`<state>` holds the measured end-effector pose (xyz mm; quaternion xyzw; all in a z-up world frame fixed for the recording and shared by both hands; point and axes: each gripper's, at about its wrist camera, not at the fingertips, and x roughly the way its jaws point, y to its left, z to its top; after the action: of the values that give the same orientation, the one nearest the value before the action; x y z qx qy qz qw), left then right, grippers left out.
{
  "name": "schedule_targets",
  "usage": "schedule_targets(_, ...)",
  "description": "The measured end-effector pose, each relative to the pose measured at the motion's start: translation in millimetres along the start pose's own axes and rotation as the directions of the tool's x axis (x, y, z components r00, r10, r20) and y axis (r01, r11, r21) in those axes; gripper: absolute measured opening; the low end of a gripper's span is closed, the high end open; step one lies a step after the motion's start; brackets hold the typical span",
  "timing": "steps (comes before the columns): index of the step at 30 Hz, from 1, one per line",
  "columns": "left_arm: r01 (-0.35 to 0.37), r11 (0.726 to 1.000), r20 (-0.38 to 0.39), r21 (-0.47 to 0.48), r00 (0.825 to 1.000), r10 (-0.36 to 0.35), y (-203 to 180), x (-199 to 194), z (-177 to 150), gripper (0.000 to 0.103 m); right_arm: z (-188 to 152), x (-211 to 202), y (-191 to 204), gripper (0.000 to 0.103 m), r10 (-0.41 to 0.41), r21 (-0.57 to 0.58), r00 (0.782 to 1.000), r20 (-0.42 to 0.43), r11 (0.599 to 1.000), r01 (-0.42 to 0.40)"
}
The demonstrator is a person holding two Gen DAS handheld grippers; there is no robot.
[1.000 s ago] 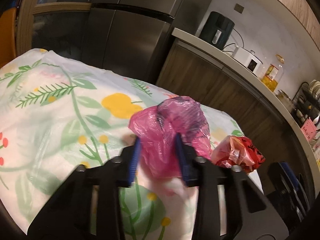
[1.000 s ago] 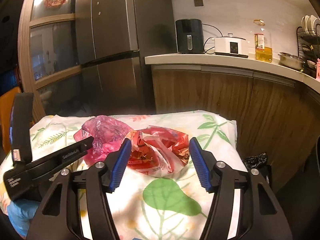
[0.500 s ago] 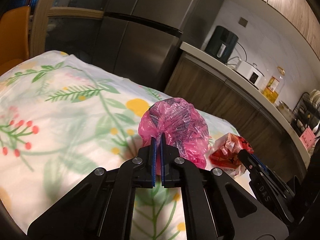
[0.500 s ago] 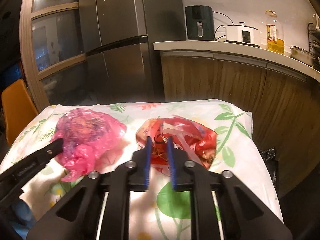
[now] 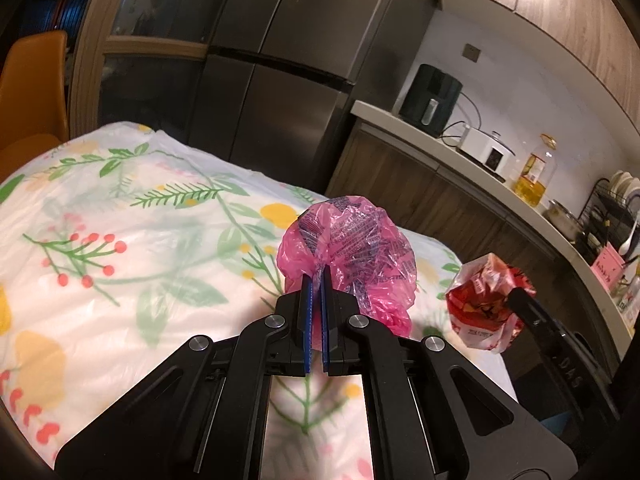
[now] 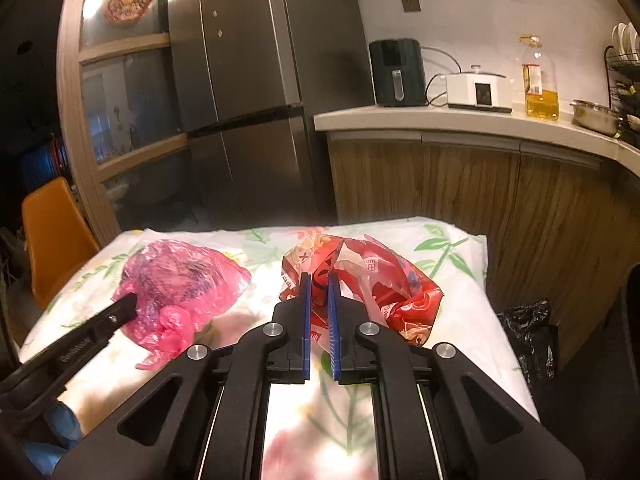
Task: Collect trash
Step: 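Carry the pink bag and red bag with both tools over the black bin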
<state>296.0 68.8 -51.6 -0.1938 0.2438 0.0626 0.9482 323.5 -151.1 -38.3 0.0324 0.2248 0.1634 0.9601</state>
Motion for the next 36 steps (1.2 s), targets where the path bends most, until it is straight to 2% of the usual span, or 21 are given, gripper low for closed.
schedule_targets(10, 0.03, 0.998, 0.03, 0.05, 0.999, -0.032, -36, -49, -13, 0.002, 1, -74, -18, 0.008, -0.031, 0.005, 0.997, 0.072, 1.0, 0.031)
schedule_targets(20, 0.115, 0.983, 0.034, 0.143, 0.992, -0.121, -97, -77, -28, 0.002, -3, -132, -56, 0.008, -0.13, 0.045, 0.982, 0.137, 0.991, 0.125)
schedule_targets(29, 0.214, 0.945, 0.006, 0.246, 0.975, -0.222, -163, -89, -48, 0.002, -9, -171, -100, 0.008, -0.238, 0.106, 0.956, 0.173, 0.969, 0.222)
schedule_targets(36, 0.289, 0.903, -0.029, 0.317, 0.955, -0.296, -215, -91, -65, 0.002, -11, -194, -129, 0.008, -0.311, 0.145, 0.931, 0.194, 0.947, 0.286)
